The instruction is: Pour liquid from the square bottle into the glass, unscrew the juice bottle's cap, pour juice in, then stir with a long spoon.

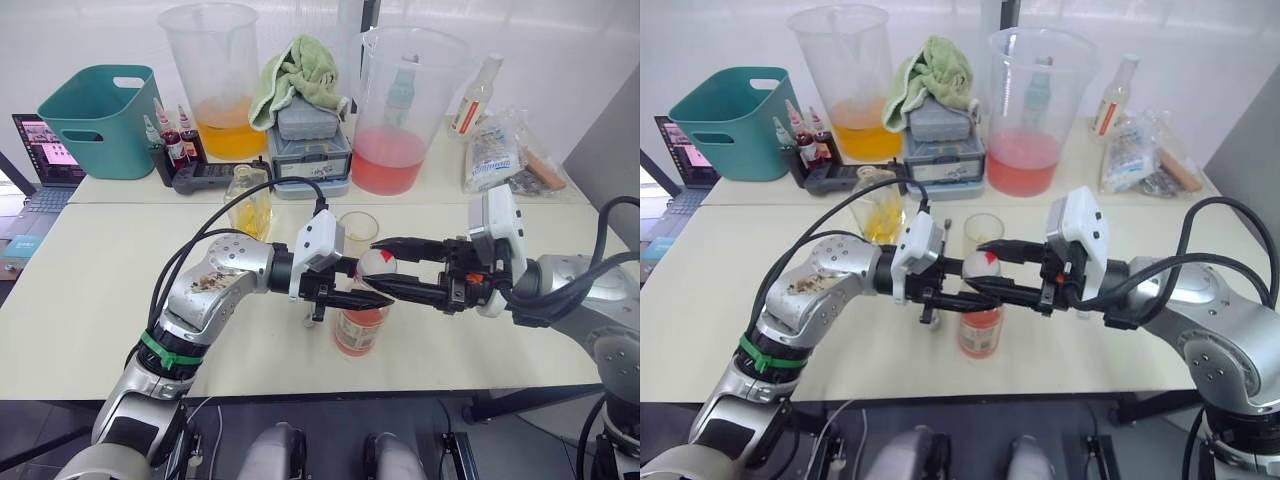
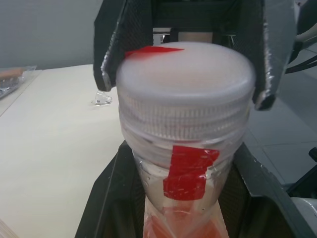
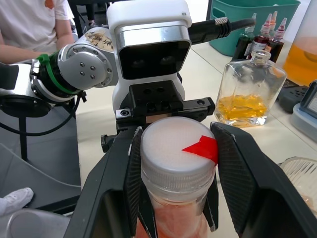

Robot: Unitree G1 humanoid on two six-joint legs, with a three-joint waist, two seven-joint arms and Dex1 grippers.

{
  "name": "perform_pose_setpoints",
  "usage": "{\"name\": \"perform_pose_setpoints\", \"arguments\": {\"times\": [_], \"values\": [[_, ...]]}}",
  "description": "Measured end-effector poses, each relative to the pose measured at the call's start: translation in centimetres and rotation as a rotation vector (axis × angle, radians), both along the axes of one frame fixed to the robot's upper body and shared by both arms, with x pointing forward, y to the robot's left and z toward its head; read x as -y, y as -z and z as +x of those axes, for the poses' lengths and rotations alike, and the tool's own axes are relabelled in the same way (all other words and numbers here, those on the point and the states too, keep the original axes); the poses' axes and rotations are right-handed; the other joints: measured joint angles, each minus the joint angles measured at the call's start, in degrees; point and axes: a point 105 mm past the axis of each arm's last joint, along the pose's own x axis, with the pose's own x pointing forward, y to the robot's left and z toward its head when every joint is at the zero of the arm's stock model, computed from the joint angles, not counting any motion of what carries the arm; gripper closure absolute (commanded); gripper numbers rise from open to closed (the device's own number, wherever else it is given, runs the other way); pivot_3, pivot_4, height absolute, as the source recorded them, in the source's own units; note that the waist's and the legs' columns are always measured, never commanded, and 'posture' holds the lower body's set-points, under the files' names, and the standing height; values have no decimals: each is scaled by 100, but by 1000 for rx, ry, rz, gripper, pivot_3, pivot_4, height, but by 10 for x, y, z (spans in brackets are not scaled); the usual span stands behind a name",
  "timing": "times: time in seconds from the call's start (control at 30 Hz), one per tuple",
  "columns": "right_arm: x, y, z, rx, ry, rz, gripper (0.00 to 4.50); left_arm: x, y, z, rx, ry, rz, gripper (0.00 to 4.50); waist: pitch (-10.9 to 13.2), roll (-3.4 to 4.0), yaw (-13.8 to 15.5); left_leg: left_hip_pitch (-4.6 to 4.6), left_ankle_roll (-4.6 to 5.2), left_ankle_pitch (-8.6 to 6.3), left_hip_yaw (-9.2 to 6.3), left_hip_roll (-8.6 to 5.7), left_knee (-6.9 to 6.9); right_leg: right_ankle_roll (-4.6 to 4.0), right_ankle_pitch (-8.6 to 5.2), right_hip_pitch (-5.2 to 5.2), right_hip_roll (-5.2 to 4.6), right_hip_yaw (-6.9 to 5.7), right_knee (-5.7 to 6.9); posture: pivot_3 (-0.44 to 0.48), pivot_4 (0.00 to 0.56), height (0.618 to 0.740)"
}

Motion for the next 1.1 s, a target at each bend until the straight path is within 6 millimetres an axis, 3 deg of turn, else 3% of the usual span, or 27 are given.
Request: {"name": "perform_pose_setpoints", "arguments": {"times": [0.33, 0.5, 0.57, 0.73, 0.93, 1.1], "values": [[-11, -7, 13, 83, -392, -169, 2833, -10, -1, -8, 36, -2, 37, 3030, 0, 1, -138, 1, -1, 0, -3, 3, -4, 0, -1, -5, 11, 2, 6, 0, 150, 739], [-17, -12, 23, 29, -526, -200, 2833, -14, -2, -9, 39, -8, 38, 3030, 0, 1, -166, 1, -6, 3, -1, 4, -7, -1, 0, -13, 10, 2, 15, 0, 150, 739], [-18, -13, 24, 16, -554, -211, 1788, -14, -2, -9, 37, -12, 34, 3030, 0, 1, -162, 1, -6, 3, -1, 2, -8, -1, 0, -12, 8, 1, 13, 0, 150, 739], [-19, -24, 20, 30, -604, -220, 135, -13, -2, -9, 32, -22, 35, 3030, 0, 0, -156, 1, -6, 3, -2, 2, -8, 0, 0, -9, 7, -1, 11, 0, 150, 739], [0, -37, 13, 72, -396, -140, 59, -10, -1, -6, 15, -28, 19, 3030, -1, 0, -129, 1, -8, 2, -3, 2, -10, -1, 1, -7, -2, -3, 10, 0, 150, 739], [0, -22, 5, 52, -191, -104, 59, -7, 0, -3, 3, -24, 5, 3030, -2, -1, -112, 2, -12, 4, -5, 1, -11, -1, 1, -7, -7, -3, 12, 0, 150, 739]]}}
